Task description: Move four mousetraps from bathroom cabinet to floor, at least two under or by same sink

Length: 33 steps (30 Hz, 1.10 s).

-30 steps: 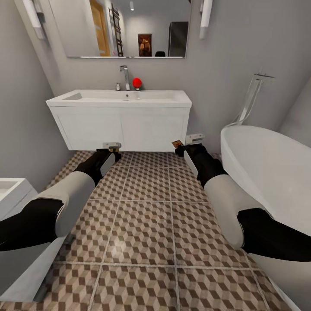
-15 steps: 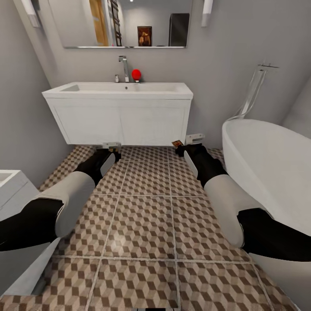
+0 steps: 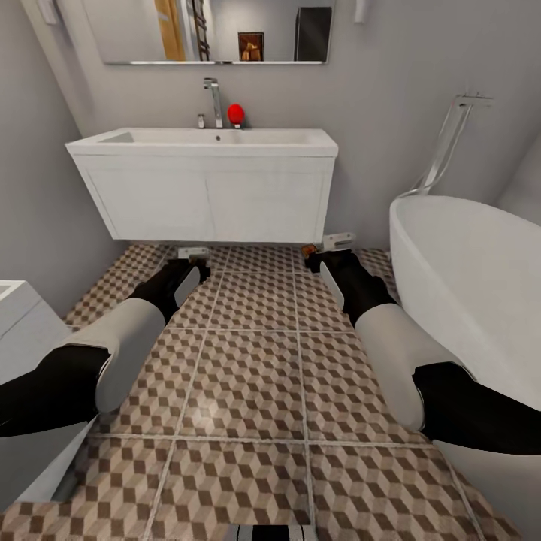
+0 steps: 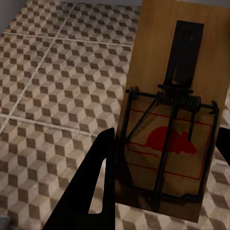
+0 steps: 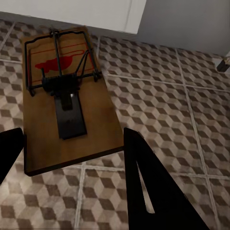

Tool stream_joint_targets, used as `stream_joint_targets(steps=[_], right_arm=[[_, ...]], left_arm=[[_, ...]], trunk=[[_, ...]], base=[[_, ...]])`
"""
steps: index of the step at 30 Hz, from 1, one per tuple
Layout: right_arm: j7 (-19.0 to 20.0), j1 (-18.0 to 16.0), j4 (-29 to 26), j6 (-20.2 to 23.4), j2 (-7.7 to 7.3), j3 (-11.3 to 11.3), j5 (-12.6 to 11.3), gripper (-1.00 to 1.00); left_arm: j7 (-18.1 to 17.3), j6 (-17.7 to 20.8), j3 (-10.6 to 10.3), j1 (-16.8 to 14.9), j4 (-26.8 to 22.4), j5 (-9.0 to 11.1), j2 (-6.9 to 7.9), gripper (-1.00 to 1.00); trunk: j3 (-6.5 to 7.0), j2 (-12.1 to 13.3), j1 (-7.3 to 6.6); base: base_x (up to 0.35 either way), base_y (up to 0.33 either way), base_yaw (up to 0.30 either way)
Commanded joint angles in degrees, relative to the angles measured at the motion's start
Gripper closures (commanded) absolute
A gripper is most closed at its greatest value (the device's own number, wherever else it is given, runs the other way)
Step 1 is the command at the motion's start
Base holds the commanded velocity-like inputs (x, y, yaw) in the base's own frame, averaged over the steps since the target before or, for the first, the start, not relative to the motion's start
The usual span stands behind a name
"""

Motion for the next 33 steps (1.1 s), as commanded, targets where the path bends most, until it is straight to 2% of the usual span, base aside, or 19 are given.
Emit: stream_joint_targets(steps=[1, 3, 33], right_arm=[[-0.3, 0.0, -0.1, 0.4, 0.0, 0.2, 0.4, 1.0], [-0.3, 0.0, -0.1, 0.4, 0.0, 0.1, 0.4, 1.0], [-0.3, 0.0, -0.1, 0.4, 0.0, 0.2, 0.5, 1.0]], left_arm=[[0.6, 0.3, -0.5, 0.0, -0.1, 0.5, 0.04, 1.0], [0.6, 0.3, -0.5, 0.0, -0.1, 0.5, 0.09, 1.0], [0.6, 0.3, -0.5, 0.0, -0.2, 0.5, 0.05, 1.0]], trunk=[[-0.32, -0.4, 0.21], [-0.87, -1.2, 0.65], [-10.28, -1.6, 1.42]], base=[[0.0, 0.0, 0.0], [0.0, 0.0, 0.0], [0.0, 0.0, 0.0]])
